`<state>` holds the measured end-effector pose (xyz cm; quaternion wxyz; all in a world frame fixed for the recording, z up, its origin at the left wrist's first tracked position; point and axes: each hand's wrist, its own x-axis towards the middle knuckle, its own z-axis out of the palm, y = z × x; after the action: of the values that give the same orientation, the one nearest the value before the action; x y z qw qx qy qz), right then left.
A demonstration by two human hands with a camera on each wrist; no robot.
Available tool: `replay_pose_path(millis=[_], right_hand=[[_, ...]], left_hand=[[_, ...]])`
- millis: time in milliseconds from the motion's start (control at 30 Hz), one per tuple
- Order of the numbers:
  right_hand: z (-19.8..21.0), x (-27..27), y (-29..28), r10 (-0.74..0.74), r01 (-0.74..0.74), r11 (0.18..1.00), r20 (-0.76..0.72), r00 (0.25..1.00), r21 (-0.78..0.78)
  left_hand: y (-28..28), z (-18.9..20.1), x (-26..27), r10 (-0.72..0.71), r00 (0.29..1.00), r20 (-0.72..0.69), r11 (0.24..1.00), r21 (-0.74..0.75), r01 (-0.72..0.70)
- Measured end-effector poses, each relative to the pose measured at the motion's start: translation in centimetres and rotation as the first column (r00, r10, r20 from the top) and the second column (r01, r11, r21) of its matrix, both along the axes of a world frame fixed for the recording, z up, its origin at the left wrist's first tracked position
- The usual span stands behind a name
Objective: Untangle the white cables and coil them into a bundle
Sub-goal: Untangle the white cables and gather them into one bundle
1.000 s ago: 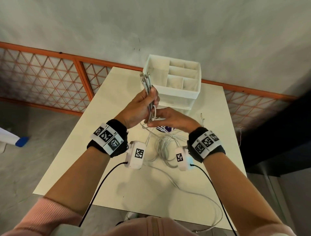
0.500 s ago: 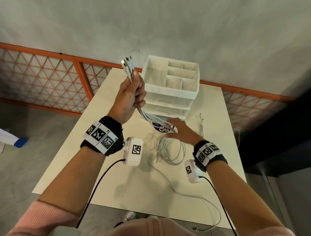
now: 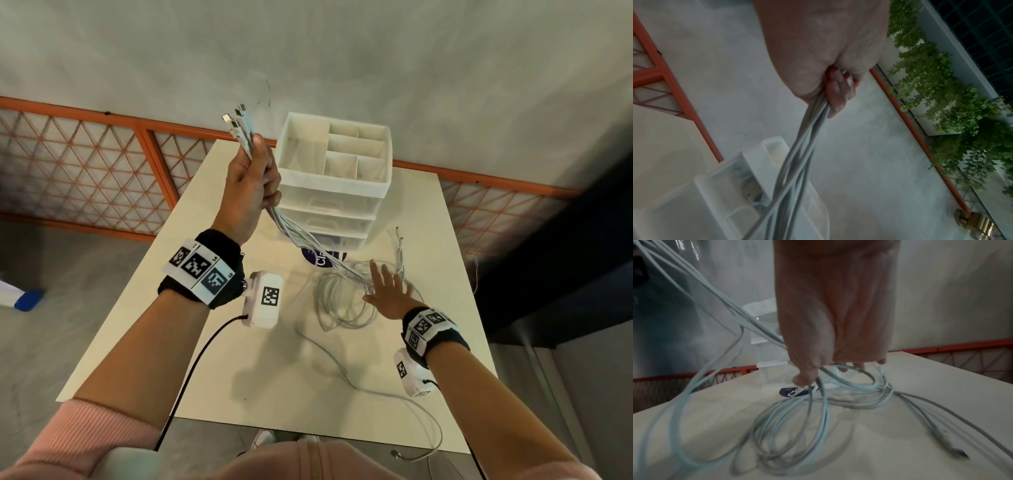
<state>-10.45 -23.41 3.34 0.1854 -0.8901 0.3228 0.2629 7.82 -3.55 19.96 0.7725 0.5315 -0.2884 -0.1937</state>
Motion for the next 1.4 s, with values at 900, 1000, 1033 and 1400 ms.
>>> replay_pose_path(millis=[900,1000,1033,1400], right_hand=[[6.8,4.9,3.1,-0.217,-0.118,0.873,0.593,0.776,0.474],[10.1,5.9,3.5,-0.154,-0.169,0.899,0.653,0.742,0.404],[11.1,6.0,3.5,-0.132,-0.19,0.903,0.668,0.732,0.386],[9.5,4.2,-0.2,-0.229,-0.104,0.866,0.573,0.787,0.489]], left_hand=[[0.4,-2.9,-0.1,-0.48,0.77,0.42,0.671,0.742,0.013],[-0.8,-4.8,-0.6,-0.587,0.75,0.305,0.585,0.8,0.132],[-1.1,-5.2,-0.6,-0.57,0.762,0.308,0.587,0.801,0.116],[-2.3,-1.7,1.8,-0.032,0.909,0.416,0.878,0.447,-0.174]])
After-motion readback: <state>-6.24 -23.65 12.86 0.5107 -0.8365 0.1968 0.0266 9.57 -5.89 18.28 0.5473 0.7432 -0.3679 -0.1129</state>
